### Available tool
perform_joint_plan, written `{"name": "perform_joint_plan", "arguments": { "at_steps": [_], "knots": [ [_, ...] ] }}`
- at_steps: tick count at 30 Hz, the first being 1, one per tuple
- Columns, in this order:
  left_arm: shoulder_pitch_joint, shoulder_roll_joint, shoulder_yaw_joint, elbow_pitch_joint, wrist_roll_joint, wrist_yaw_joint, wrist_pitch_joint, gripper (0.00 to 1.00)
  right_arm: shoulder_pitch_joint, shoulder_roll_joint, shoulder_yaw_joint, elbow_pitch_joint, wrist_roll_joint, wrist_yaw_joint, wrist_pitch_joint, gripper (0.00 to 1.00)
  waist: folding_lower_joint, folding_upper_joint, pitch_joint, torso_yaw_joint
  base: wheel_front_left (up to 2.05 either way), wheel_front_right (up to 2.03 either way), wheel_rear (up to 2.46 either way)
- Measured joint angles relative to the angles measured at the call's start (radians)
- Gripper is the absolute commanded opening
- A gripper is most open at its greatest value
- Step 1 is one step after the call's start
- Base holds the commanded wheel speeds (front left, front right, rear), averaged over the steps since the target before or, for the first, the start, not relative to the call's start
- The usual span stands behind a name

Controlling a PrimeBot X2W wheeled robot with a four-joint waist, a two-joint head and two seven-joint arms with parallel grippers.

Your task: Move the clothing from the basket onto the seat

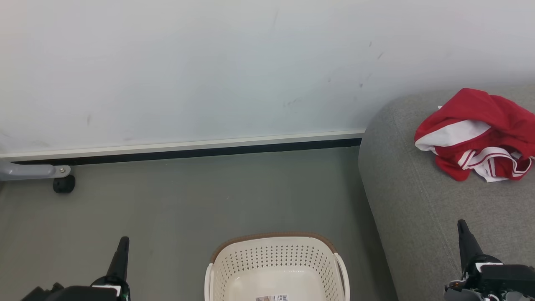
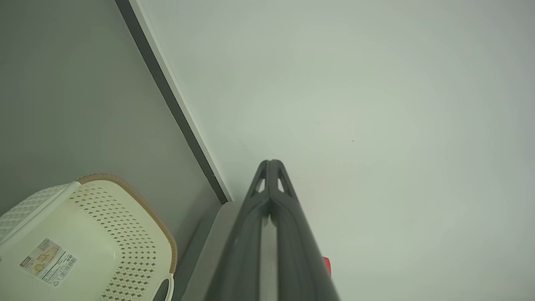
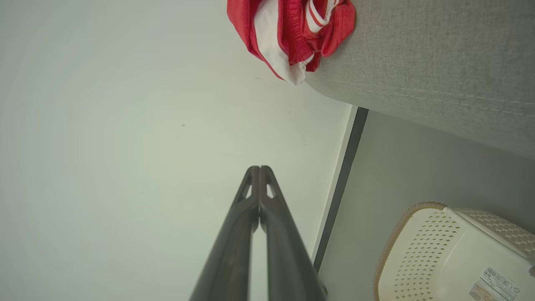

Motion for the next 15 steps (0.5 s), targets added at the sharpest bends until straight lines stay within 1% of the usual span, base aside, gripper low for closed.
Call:
{"name": "perform_joint_plan", "arguments": {
  "at_steps": [6, 11, 15],
  "knots": [
    [-0.021, -0.006, 0.014, 0.009, -0.067, -0.017, 0.017, 0.0, 0.0, 0.014, -0.03, 0.003, 0.06, 0.012, 0.02, 0.0, -0.0001, 0.0, 0.001, 0.003, 0.0, 0.0, 0.0],
    [-0.032, -0.013, 0.02, 0.018, -0.102, -0.021, 0.03, 0.0, 0.0, 0.024, -0.05, 0.005, 0.101, 0.02, 0.032, 0.0, -0.0001, 0.0, 0.002, 0.005, 0.0, 0.0, 0.0],
    [-0.034, -0.014, 0.021, 0.019, -0.116, -0.025, 0.031, 0.0, 0.0, 0.025, -0.052, 0.006, 0.103, 0.023, 0.033, 0.0, -0.0001, 0.0, 0.002, 0.005, 0.0, 0.0, 0.0]
  ]
}}
